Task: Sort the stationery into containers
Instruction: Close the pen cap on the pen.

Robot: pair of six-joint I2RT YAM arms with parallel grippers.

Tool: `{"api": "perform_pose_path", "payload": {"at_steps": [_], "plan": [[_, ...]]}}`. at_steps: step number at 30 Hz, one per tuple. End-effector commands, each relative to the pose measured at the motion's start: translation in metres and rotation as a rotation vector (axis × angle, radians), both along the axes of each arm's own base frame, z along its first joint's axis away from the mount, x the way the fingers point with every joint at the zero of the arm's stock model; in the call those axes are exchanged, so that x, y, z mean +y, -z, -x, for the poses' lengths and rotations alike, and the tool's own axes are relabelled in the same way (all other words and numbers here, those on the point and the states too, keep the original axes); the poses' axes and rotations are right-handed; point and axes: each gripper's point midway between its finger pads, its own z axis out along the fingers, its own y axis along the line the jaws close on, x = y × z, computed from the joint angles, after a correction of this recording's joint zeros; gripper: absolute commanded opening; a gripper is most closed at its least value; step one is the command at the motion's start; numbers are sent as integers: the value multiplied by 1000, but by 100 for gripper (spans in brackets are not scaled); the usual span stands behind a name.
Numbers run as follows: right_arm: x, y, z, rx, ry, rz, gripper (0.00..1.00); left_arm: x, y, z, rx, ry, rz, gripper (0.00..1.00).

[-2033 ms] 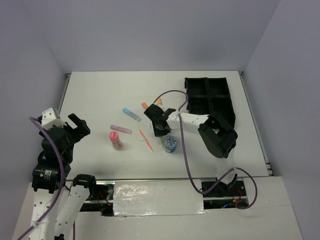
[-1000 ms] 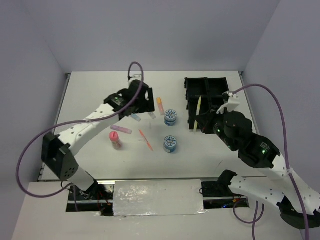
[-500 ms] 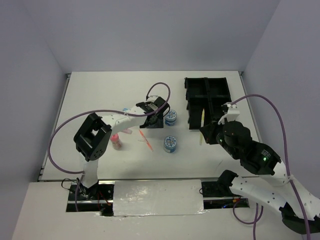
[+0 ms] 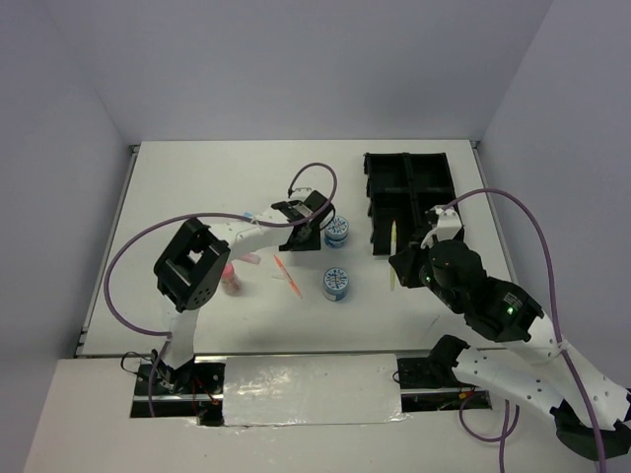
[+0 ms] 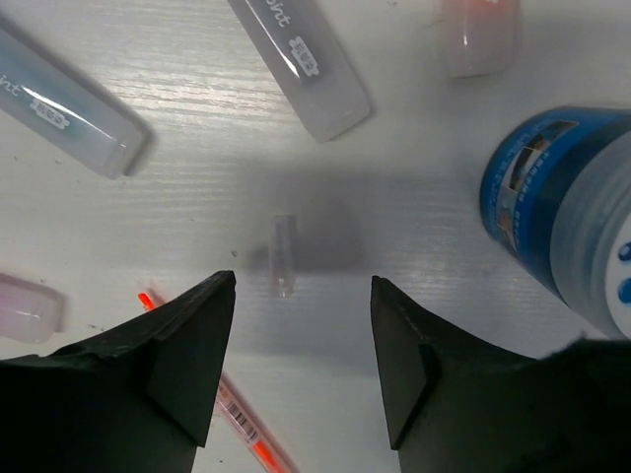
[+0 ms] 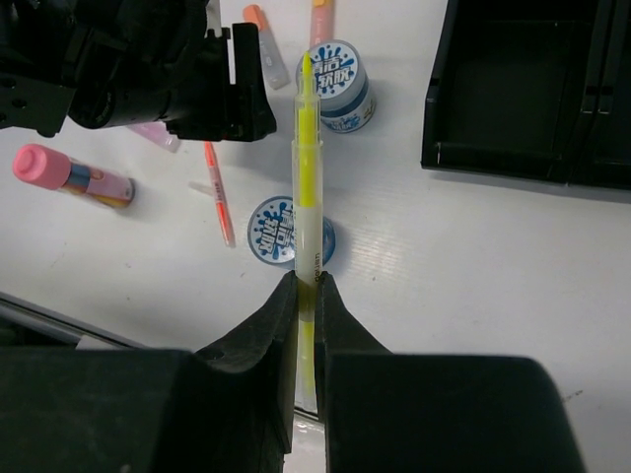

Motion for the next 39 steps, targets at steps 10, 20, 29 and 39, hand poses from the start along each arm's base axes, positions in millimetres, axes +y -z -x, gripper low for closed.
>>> {"api": "perform_pose_path", "payload": {"at_steps": [10,20,29,39], "plan": [[13,-5,-8,-20,-22,-18,0,11,24,2,36,-39,19,53],[13,-5,-9,-23,-22,-24,0,16,40,13,79,-45,14,24],[24,-3,-8,-47,-74,-59,0,-1,3,12,38,8,138,0],[114,18,13,-32,-420,-416,0,-28,-241,56,-510,220,883,0]]}}
